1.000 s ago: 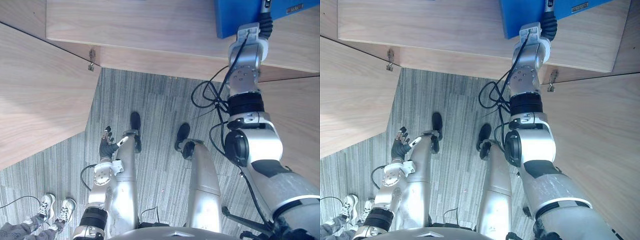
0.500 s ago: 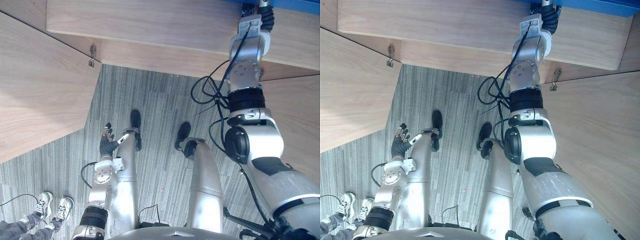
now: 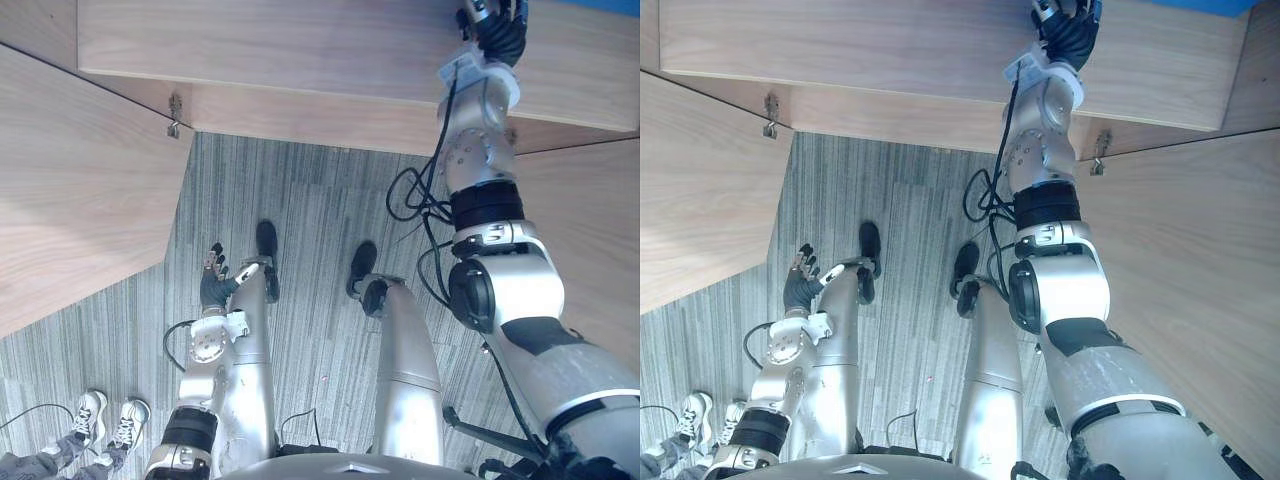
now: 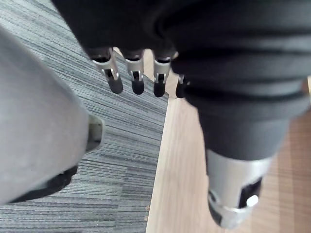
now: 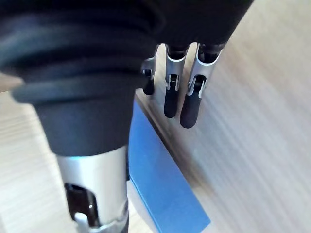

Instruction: Walk over to the cabinet, pick up the folder, carry it to the office cabinet, place the folder inside the office cabinet, then close the office cabinet door

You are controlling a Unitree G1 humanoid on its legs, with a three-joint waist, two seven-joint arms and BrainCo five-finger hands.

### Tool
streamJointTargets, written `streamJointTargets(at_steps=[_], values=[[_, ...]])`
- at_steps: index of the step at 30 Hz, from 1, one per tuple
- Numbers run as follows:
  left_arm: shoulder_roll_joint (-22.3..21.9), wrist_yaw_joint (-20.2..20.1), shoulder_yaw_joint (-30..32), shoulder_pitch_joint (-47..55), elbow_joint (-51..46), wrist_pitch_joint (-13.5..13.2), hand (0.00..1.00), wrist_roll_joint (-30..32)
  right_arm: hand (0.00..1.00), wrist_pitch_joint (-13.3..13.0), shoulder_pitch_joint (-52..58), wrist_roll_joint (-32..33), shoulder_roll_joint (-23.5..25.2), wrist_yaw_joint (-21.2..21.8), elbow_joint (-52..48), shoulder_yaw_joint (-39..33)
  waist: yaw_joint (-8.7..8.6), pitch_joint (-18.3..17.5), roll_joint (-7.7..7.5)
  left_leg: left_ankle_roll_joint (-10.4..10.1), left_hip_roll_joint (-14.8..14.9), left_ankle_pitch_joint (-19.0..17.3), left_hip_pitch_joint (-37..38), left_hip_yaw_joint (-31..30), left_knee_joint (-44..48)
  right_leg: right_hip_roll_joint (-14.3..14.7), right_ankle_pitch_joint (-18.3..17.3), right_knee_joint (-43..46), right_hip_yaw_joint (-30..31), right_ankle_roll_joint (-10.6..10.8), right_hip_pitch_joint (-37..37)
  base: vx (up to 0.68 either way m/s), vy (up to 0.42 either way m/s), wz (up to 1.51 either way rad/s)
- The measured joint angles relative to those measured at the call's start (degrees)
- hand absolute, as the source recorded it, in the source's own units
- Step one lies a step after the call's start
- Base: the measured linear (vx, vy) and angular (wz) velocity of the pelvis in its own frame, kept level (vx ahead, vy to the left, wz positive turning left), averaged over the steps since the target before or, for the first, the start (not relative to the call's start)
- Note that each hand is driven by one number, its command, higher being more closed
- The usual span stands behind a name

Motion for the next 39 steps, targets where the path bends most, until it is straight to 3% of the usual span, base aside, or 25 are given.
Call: streamJointTargets(at_steps=[7,14,20,25,29,30,34,39], values=[[0.2,-0.1,2.6,-5.7,4.7,0.7,0.0,-0.6,0.0,4.6,0.3,-9.3,-1.5,2.6,2.4,0.4,-1.87,0.0,-0.07,0.6,0.5,0.4,1.4,0.9,-1.8,0.6,2.1,-3.7,0.3,0.6,1.8,-0.01,0.025,-0.09],[2.2,-0.3,5.7,-16.6,13.6,2.4,0.0,-2.3,0.0,9.7,0.2,-26.9,-4.6,7.1,3.9,4.9,-3.63,-0.1,-0.14,1.5,0.7,0.6,2.1,2.4,-3.1,0.9,4.1,-7.0,1.0,1.7,3.2,-0.02,0.025,-0.06],[4.5,-1.6,7.7,-21.3,15.6,3.0,0.0,-2.8,0.0,10.3,0.6,-37.8,-5.3,9.2,3.5,8.7,-4.74,-0.2,-0.48,2.2,1.1,0.5,3.3,3.8,-3.8,1.2,5.4,-9.0,2.0,2.2,4.1,-0.01,0.019,-0.12],[4.8,-1.7,7.7,-22.0,15.6,3.0,0.0,-3.3,0.0,10.5,3.1,-38.4,-6.9,9.5,-0.8,9.1,-4.73,-0.6,-1.34,2.2,1.2,0.5,3.3,3.9,-4.1,1.2,5.5,-9.6,2.0,2.2,4.1,0.0,0.0,0.0],[4.8,-1.7,7.7,-19.5,14.6,3.1,0.0,-3.3,0.0,10.2,9.6,-40.5,-8.6,10.1,-11.7,9.1,-4.65,-0.6,-1.42,2.3,1.2,0.5,4.0,4.4,-4.4,1.2,5.6,-9.7,2.4,2.3,4.3,0.01,0.001,0.0],[4.6,-1.7,7.7,-17.6,12.7,3.1,0.0,-3.2,1.0,9.8,12.7,-41.1,-9.1,10.0,-15.5,8.8,-4.74,-0.6,-1.42,2.3,1.2,0.5,4.2,4.5,-4.6,1.2,5.6,-9.7,2.4,2.3,4.4,0.0,0.0,0.0],[3.5,-1.7,7.7,-13.5,10.3,2.6,0.0,-2.1,1.0,7.8,22.0,-43.3,-8.4,6.6,-24.3,6.6,-4.53,-0.6,-1.51,2.3,1.2,0.4,5.1,4.6,-4.9,1.3,5.4,-9.9,2.6,2.2,5.1,0.0,0.0,0.0],[1.6,-1.5,7.6,-7.4,7.8,2.1,0.0,0.9,1.0,5.7,31.0,-50.0,-3.7,0.6,-33.6,4.6,-4.45,-0.4,-1.78,2.1,1.1,0.4,5.2,4.1,-4.7,1.1,4.4,-8.6,2.3,2.2,5.1,-0.01,-0.012,0.04]])
